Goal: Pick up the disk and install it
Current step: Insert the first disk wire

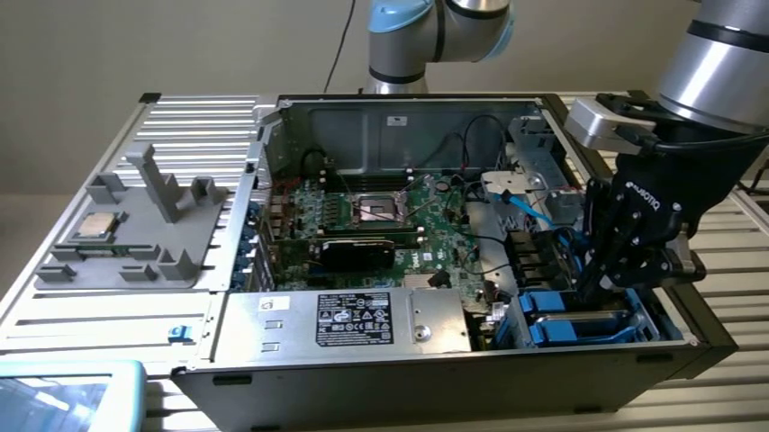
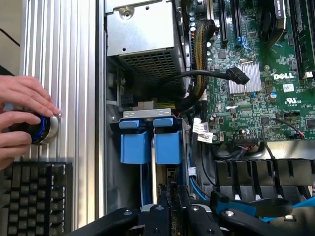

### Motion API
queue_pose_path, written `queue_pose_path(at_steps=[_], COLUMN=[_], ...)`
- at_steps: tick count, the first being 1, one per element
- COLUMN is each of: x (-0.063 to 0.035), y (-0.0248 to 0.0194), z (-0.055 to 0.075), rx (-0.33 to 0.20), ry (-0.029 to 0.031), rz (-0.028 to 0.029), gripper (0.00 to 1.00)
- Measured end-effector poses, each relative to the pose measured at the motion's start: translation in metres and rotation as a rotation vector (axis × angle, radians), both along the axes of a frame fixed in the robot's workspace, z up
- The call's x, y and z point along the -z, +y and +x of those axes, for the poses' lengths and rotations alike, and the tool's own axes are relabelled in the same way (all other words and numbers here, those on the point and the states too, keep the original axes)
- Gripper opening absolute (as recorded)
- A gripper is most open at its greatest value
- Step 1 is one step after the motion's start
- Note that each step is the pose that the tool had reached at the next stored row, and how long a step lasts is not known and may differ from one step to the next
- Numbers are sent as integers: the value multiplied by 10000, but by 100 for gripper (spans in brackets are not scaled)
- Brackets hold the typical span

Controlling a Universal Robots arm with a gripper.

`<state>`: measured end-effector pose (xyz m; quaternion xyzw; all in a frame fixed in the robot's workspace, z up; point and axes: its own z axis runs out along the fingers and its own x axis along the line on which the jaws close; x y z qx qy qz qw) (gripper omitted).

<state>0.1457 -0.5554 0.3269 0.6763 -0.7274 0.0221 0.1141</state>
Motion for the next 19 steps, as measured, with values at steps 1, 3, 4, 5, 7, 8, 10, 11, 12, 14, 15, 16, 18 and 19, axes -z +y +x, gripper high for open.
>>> queue_pose_path(at_steps=[1, 3, 4, 5, 7, 8, 10, 11, 12, 14, 15, 16, 18, 19], x=[1, 0, 1, 1, 1, 3, 4, 4, 5, 5, 5, 5, 5, 5], y=[0, -1, -1, -1, -2, -2, -2, -2, -2, -2, -2, -2, -2, -2], z=[-4, -6, -6, -7, -7, -8, -8, -8, -8, -9, -8, -9, -9, -9], rx=[-1, 1, 4, 8, 13, 16, 20, 21, 21, 21, 21, 21, 21, 22], ry=[0, 1, 0, 0, 1, 1, 1, 1, 0, 1, 1, 1, 1, 1], rz=[1, 1, 2, 2, 2, 1, 0, 0, 1, 1, 1, 2, 1, 2], gripper=[17, 17, 17, 17, 17, 17, 17, 17, 17, 17, 17, 17, 17, 17])
